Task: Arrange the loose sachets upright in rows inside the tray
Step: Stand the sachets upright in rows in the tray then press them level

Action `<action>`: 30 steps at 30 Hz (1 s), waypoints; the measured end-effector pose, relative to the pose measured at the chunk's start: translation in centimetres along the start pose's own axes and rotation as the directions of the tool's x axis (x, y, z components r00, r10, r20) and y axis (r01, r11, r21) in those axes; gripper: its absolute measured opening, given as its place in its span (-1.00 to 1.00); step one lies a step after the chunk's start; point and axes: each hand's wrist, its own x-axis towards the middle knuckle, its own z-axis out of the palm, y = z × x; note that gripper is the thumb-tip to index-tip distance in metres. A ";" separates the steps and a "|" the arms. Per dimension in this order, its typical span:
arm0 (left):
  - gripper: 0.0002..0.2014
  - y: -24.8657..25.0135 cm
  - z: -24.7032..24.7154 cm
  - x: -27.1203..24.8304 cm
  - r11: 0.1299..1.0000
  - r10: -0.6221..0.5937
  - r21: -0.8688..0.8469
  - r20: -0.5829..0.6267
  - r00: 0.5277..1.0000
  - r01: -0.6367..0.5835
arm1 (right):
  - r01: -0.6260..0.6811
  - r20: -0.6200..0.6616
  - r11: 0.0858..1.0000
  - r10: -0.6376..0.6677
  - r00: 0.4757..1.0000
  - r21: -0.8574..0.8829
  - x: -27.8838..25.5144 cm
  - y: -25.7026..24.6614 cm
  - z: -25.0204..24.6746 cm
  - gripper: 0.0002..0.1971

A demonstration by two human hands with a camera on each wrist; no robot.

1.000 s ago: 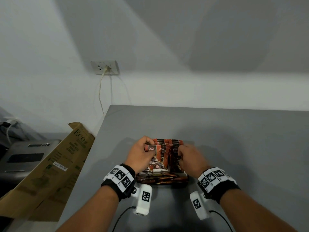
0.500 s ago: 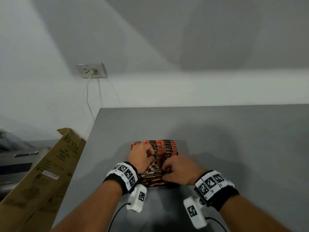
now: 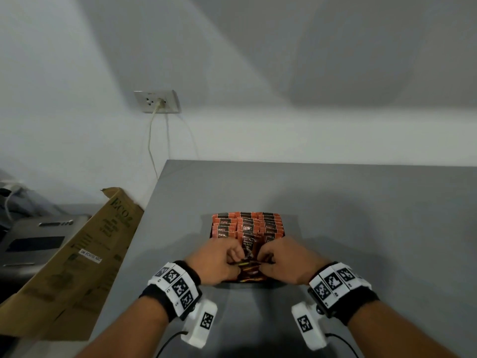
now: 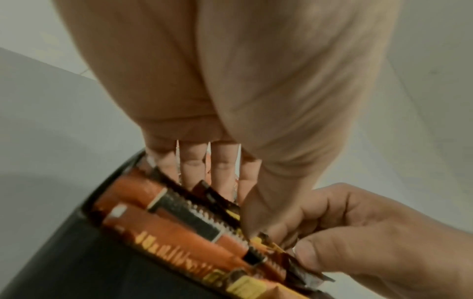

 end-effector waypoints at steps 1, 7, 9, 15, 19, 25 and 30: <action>-0.78 -0.1 0.1 0.1 1.000 0.004 0.006 -0.019 1.000 -0.004 | -0.002 -0.007 1.000 0.002 1.000 -0.014 0.2 0.0 0.2 -0.79; -0.79 0.3 0.7 0.0 0.999 0.045 0.026 -0.108 0.993 -0.042 | 0.029 -0.094 0.987 -0.044 0.995 -0.161 0.3 -0.3 1.2 -0.79; -0.76 0.4 1.0 -0.1 0.999 0.054 0.009 -0.122 0.991 -0.053 | 0.040 -0.116 0.979 -0.064 0.991 -0.201 0.1 -0.3 1.4 -0.78; -0.81 0.4 1.3 -0.5 0.999 -0.002 -0.032 -0.103 0.995 -0.002 | 0.032 -0.108 0.966 -0.061 0.992 -0.257 0.0 -0.5 1.8 -0.76; -0.70 -0.1 0.7 -1.0 1.000 -0.028 -0.006 -0.081 0.996 0.028 | 0.038 -0.122 0.972 -0.068 0.990 -0.234 0.0 -0.5 1.9 -0.79; -0.63 -0.9 0.9 -1.4 1.000 -0.004 0.004 -0.222 0.975 0.005 | 0.040 -0.173 0.992 -0.061 0.983 -0.121 -0.4 -0.6 1.8 -0.86; -0.67 -0.3 -0.7 -2.2 0.975 -0.017 -0.213 -0.382 0.924 -0.070 | 0.043 -0.237 0.990 -0.009 0.971 0.138 -1.0 -1.2 -0.2 -0.90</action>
